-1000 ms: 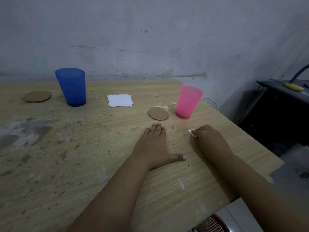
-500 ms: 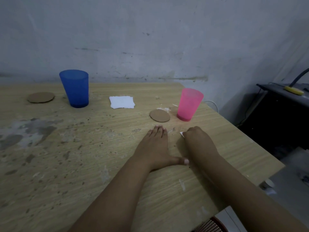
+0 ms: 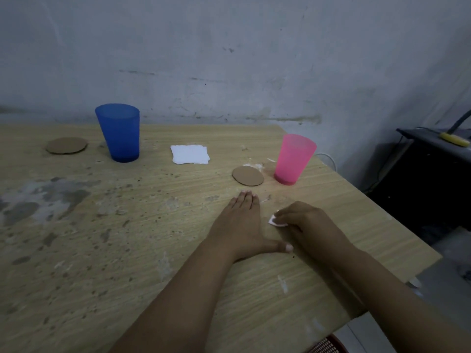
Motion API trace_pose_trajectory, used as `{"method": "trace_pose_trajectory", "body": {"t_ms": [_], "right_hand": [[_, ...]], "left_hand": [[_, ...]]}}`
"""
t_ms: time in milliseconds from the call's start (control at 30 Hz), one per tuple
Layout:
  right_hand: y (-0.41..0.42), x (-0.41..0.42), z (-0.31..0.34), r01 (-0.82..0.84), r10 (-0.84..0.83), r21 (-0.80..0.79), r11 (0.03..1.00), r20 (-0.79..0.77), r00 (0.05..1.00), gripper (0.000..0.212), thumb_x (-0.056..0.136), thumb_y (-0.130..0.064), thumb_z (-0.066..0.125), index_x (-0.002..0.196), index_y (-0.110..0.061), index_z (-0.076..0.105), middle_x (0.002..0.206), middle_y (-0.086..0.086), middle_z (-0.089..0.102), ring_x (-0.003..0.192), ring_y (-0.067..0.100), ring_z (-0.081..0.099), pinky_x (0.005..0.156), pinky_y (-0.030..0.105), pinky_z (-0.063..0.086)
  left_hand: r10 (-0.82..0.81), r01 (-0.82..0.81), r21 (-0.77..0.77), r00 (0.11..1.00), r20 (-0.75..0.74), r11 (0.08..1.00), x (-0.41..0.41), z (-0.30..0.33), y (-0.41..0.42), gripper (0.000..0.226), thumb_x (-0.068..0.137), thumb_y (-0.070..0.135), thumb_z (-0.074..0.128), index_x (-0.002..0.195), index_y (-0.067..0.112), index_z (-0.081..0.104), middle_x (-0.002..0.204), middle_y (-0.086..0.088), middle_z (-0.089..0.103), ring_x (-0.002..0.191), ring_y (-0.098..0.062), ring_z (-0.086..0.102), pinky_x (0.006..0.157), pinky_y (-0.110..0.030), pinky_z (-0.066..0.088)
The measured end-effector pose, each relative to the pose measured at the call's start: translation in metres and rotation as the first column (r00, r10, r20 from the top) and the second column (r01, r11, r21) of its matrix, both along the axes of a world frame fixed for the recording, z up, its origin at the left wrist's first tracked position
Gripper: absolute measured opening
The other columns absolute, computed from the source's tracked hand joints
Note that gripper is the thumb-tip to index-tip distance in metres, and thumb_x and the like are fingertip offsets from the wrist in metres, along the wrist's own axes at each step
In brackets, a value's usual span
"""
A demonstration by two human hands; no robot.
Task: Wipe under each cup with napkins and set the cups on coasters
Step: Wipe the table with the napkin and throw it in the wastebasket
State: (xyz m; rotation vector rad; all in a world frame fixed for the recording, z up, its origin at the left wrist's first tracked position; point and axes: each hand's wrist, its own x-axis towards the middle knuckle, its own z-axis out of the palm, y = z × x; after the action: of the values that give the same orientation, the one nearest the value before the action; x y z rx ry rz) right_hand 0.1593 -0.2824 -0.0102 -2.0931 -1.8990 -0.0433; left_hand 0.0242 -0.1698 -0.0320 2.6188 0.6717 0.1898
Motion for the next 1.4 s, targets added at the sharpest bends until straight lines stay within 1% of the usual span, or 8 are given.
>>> {"method": "trace_pose_trajectory", "body": {"t_ms": [233, 467, 633, 733, 900, 1067, 1233, 1400], "right_hand": [[0.027, 0.010, -0.003, 0.134, -0.135, 0.018, 0.991, 0.127, 0.983, 0.030, 0.082, -0.017, 0.050, 0.098, -0.007, 0.073, 0.093, 0.015, 0.073, 0.092, 0.032, 0.064, 0.081, 0.037, 0.052], [0.009, -0.009, 0.002, -0.127, 0.128, 0.036, 0.991, -0.011, 0.992, 0.037, 0.076, -0.020, 0.043, 0.088, -0.010, 0.076, 0.092, 0.007, 0.074, 0.085, 0.018, 0.065, 0.076, 0.020, 0.044], [-0.009, 0.013, -0.003, -0.094, 0.093, 0.006, 0.996, 0.074, 0.993, 0.022, 0.070, -0.008, 0.063, 0.087, -0.012, 0.076, 0.093, 0.006, 0.073, 0.087, 0.019, 0.069, 0.074, 0.026, 0.055], [-0.010, 0.016, -0.003, -0.054, 0.049, 0.062, 0.997, 0.070, 0.996, 0.023, 0.074, -0.013, 0.057, 0.087, -0.013, 0.076, 0.093, 0.006, 0.073, 0.090, 0.014, 0.066, 0.078, 0.026, 0.053], [-0.010, 0.002, -0.002, 0.093, -0.094, 0.054, 0.994, 0.016, 0.995, 0.038, 0.078, -0.030, 0.043, 0.086, -0.011, 0.076, 0.091, 0.005, 0.075, 0.093, 0.016, 0.064, 0.080, 0.012, 0.038], [0.001, 0.005, 0.007, 0.164, -0.160, 0.064, 0.984, -0.067, 0.985, 0.012, 0.075, -0.003, 0.070, 0.083, -0.009, 0.077, 0.088, 0.008, 0.075, 0.091, 0.011, 0.059, 0.070, -0.004, 0.033], [0.008, 0.011, 0.010, 0.108, -0.108, 0.000, 0.994, -0.025, 0.994, 0.015, 0.071, -0.002, 0.063, 0.076, -0.009, 0.076, 0.078, 0.009, 0.073, 0.073, 0.022, 0.068, 0.071, 0.032, 0.052], [0.013, 0.012, 0.008, 0.125, -0.125, 0.024, 0.992, -0.010, 0.992, 0.017, 0.071, 0.000, 0.058, 0.074, -0.005, 0.074, 0.078, 0.010, 0.073, 0.076, 0.024, 0.067, 0.074, 0.036, 0.050]], "left_hand": [[-0.007, 0.008, 0.010, 1.000, -0.029, 1.000, 0.000, 0.000, 0.000, 0.132, 0.061, 0.086, 0.050, 0.150, 0.007, -0.006, 0.160, -0.008, -0.010, 0.147, -0.017, -0.011, 0.116, -0.030, -0.007], [-0.039, 0.039, -0.010, 0.999, -0.033, 0.999, 0.000, 0.001, 0.002, 0.136, 0.057, 0.085, 0.055, 0.150, 0.008, -0.006, 0.160, -0.009, -0.010, 0.146, -0.018, -0.012, 0.118, -0.032, -0.007], [-0.038, 0.038, -0.005, 0.999, -0.029, 0.999, -0.001, 0.001, 0.001, 0.136, 0.057, 0.085, 0.055, 0.150, 0.008, -0.006, 0.160, -0.009, -0.011, 0.146, -0.017, -0.012, 0.119, -0.032, -0.006], [-0.046, 0.045, -0.011, 0.999, -0.024, 0.999, -0.002, 0.000, 0.001, 0.134, 0.058, 0.084, 0.055, 0.151, 0.009, -0.006, 0.160, -0.007, -0.010, 0.146, -0.016, -0.012, 0.118, -0.030, -0.006], [-0.051, 0.051, -0.016, 0.998, -0.024, 0.999, -0.002, 0.000, 0.000, 0.133, 0.060, 0.083, 0.055, 0.150, 0.009, -0.006, 0.160, -0.007, -0.011, 0.146, -0.015, -0.012, 0.119, -0.031, -0.006], [-0.047, 0.046, -0.013, 0.999, -0.019, 0.999, -0.001, -0.001, 0.001, 0.133, 0.058, 0.085, 0.054, 0.151, 0.010, -0.006, 0.160, -0.006, -0.010, 0.146, -0.015, -0.012, 0.117, -0.030, -0.007], [-0.055, 0.055, -0.021, 0.998, -0.021, 0.998, -0.001, -0.001, 0.001, 0.133, 0.059, 0.085, 0.053, 0.151, 0.010, -0.007, 0.160, -0.006, -0.012, 0.146, -0.015, -0.013, 0.116, -0.029, -0.007], [-0.060, 0.059, -0.025, 0.998, -0.017, 0.998, -0.001, 0.000, 0.001, 0.130, 0.060, 0.084, 0.054, 0.151, 0.013, -0.006, 0.160, -0.006, -0.012, 0.146, -0.015, -0.014, 0.114, -0.028, -0.009]]}}
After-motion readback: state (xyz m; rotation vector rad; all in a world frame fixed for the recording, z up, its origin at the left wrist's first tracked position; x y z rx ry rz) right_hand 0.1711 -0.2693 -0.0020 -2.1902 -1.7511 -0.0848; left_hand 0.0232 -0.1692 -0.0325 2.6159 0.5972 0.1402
